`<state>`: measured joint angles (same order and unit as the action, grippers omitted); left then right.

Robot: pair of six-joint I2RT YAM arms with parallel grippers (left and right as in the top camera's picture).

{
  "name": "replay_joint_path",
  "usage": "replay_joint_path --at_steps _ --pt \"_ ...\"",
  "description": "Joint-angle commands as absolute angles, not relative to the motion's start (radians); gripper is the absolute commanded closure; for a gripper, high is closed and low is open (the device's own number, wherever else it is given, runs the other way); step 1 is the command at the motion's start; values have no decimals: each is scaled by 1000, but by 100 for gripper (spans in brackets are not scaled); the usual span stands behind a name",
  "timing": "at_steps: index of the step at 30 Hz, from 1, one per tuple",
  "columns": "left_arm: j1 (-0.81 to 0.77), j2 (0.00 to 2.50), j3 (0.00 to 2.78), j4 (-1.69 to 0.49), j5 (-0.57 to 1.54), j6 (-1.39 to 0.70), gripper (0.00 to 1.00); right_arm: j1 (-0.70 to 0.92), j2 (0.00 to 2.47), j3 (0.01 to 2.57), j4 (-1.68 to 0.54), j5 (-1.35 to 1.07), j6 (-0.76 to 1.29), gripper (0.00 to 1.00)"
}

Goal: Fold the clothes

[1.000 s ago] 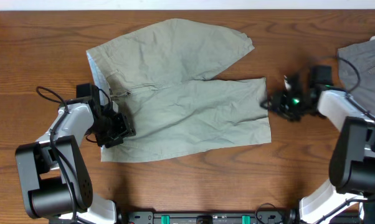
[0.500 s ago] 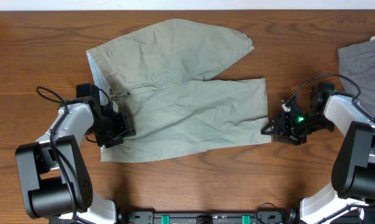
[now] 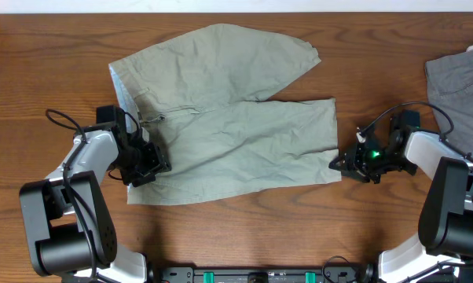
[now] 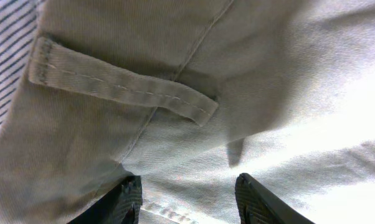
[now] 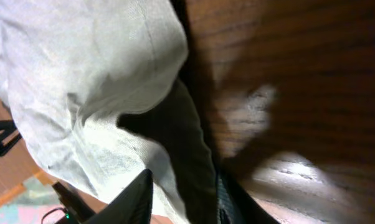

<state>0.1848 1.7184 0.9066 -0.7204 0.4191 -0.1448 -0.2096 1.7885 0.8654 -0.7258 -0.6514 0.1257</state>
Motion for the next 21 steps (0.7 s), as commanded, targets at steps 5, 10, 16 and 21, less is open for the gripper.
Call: replay_joint_path --at_steps 5,10,16,21 --pt "186 1712 897 -713 392 -132 49 -203 1795 849 -815 -628 66 46" --pt "186 1712 897 -714 392 -132 49 -210 1795 849 -873 -565 46 44" --pt "186 1712 897 -713 392 -132 48 -210 1795 849 -912 -565 39 48" --pt "186 1712 897 -712 392 -132 48 -210 1795 849 -887 -557 59 54"
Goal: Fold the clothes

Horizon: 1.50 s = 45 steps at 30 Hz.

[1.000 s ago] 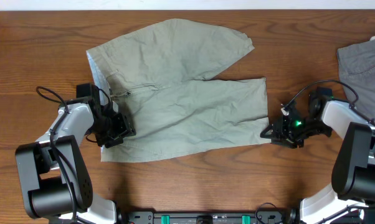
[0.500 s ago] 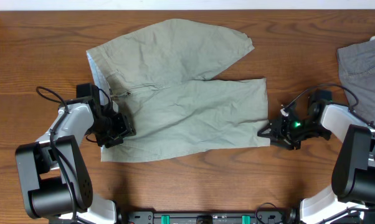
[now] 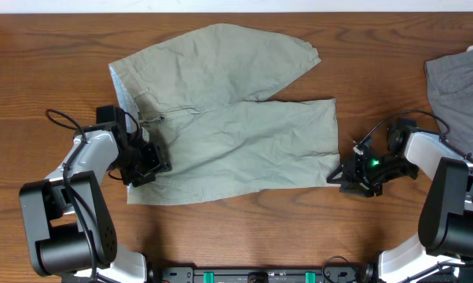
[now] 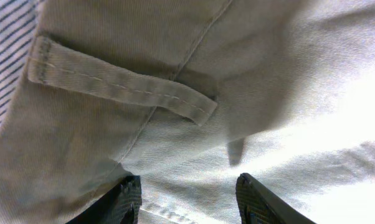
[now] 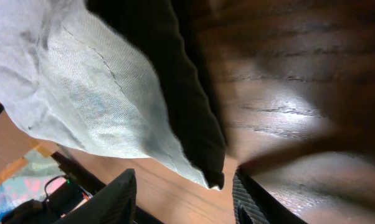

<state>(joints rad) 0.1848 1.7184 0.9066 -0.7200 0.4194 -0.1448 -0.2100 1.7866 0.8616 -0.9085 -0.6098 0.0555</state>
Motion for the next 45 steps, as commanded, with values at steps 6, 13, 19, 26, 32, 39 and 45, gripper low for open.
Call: replay_joint_path --at_steps 6,13,19,26,32,39,45 --pt "186 1712 897 -706 392 -132 48 -210 1795 849 -783 -603 168 67" --pt "186 1712 897 -716 392 -132 49 -209 1795 849 -805 -636 159 82" --pt "193 1706 917 -774 392 -132 48 -237 1752 861 -808 -665 120 98" --pt "236 1613 947 -908 392 -128 31 -294 1545 907 -823 -650 104 99" --pt "249 1542 937 -1009 392 -133 17 -294 1430 916 -831 -596 112 98" --pt "250 1542 798 -981 392 -213 18 -294 1427 916 -846 -595 112 99" --pt "250 1542 651 -792 391 -281 30 -294 1427 916 -843 -588 111 99"
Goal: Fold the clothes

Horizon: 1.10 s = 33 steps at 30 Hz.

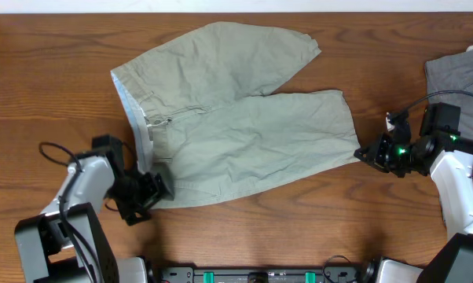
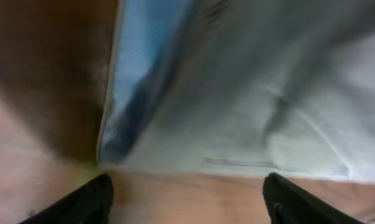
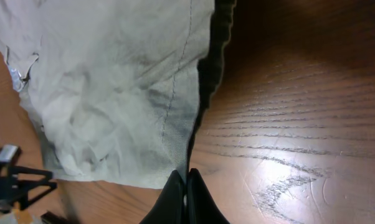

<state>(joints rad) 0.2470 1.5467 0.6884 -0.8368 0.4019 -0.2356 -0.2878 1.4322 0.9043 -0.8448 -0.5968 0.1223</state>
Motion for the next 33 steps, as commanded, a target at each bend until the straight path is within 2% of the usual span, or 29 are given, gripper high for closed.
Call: replay_joint_path --at_steps 1,3,7,8,15,19,26,33 --pt "250 1542 636 -762 391 -288 32 -294 1427 916 -841 -587 111 98" --pt "250 1542 621 -732 386 -291 41 -294 1427 916 -842 -587 111 99" --pt "250 1542 619 -728 328 -291 86 -294 1427 916 -841 -587 111 99" --pt "250 1542 619 -732 327 -290 94 -294 1427 916 -841 -587 111 99" --pt "250 1481 620 -836 331 -297 94 -301 1406 954 -842 -587 136 99" --pt "250 1307 634 -883 330 -281 94 -312 1328 1036 -848 -572 194 99" --pt "250 909 755 -1069 327 -274 94 -314 1215 1275 -979 -395 258 99" --pt "250 679 958 -1182 327 -270 94 -314 1188 1487 -1053 -353 266 99"
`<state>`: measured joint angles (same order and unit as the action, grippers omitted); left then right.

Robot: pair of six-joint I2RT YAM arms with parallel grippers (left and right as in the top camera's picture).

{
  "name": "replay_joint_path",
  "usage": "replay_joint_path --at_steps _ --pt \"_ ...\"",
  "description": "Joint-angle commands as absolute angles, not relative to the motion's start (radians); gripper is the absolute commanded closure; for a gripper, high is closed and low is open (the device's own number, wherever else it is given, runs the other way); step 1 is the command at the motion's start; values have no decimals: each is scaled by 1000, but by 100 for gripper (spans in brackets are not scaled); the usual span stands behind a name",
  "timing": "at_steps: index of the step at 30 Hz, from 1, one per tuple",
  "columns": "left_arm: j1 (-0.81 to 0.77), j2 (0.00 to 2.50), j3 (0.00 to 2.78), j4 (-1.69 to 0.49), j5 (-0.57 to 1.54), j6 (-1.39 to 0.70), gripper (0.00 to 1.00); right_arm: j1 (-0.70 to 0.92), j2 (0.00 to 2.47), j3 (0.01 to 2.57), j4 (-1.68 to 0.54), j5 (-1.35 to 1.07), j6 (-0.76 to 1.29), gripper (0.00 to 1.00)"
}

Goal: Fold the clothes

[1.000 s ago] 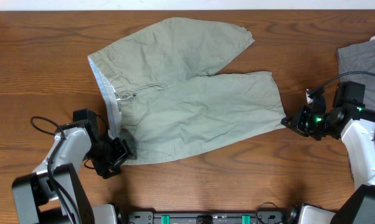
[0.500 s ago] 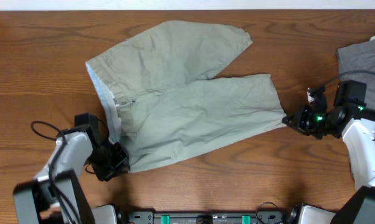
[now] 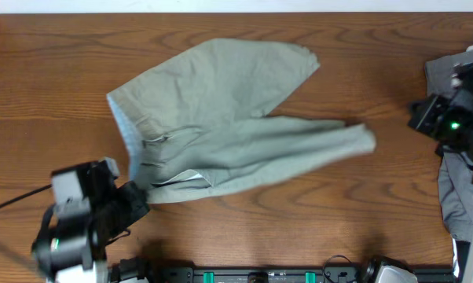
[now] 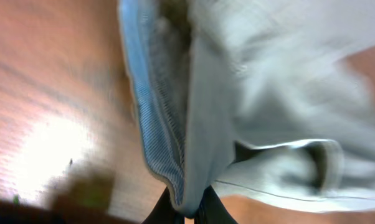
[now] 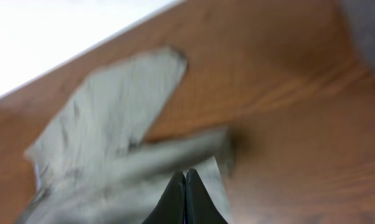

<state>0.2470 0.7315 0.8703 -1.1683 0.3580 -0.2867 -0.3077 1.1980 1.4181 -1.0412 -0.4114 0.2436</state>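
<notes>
The pale green shorts [image 3: 221,94] lie on the wooden table [image 3: 299,228], one leg pointing to the back right. The other leg is drawn out narrow to the right, its end [image 3: 368,139] blurred. My left gripper [image 3: 134,203] is at the front left, shut on the waistband's near corner. The left wrist view shows the striped inner waistband [image 4: 153,124] pinched between the fingers of that gripper [image 4: 186,211]. My right gripper [image 3: 419,116] stands at the far right, apart from the leg's end. In its wrist view it [image 5: 186,177] is shut, high over the shorts [image 5: 113,118], nothing visibly held.
A grey garment [image 3: 452,75] lies at the table's right edge under and beside the right arm. The table's back edge runs along a white strip [image 3: 236,5]. Bare wood lies between the shorts' leg end and the right arm.
My right gripper, then shut on the lower leg's hem, now sits farther right and higher, apart from the cloth. The lower leg is narrower and stretched right. The left gripper has moved nearer the front edge and holds the waistband.
Both grippers first stood open at the shorts, left at the waistband and right at the lower leg's hem. Then the right was shut on the hem and the shorts had shifted right. Now the left pinches the waistband corner and the right is away from the cloth.
</notes>
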Motion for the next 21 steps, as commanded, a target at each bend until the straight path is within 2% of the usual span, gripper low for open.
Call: replay_joint_path --at_steps 1,7,13,16,18,21 --pt "250 667 992 -1194 327 -270 94 -314 1188 1515 -1061 -338 274 99" --pt "250 669 1050 -1250 326 -263 94 -310 1206 1555 -1100 -341 284 99" --pt "250 709 1047 -1264 311 -256 94 -240 1324 1493 -1277 -342 201 90" --pt "250 730 1047 -1269 294 -256 94 -183 1411 1394 -1333 -356 150 82" --pt "250 740 1047 -1268 294 -256 94 -154 1463 1316 -1347 -389 109 66" --pt "250 749 1047 -1266 293 -256 94 -135 1515 1217 -1347 -441 53 59"
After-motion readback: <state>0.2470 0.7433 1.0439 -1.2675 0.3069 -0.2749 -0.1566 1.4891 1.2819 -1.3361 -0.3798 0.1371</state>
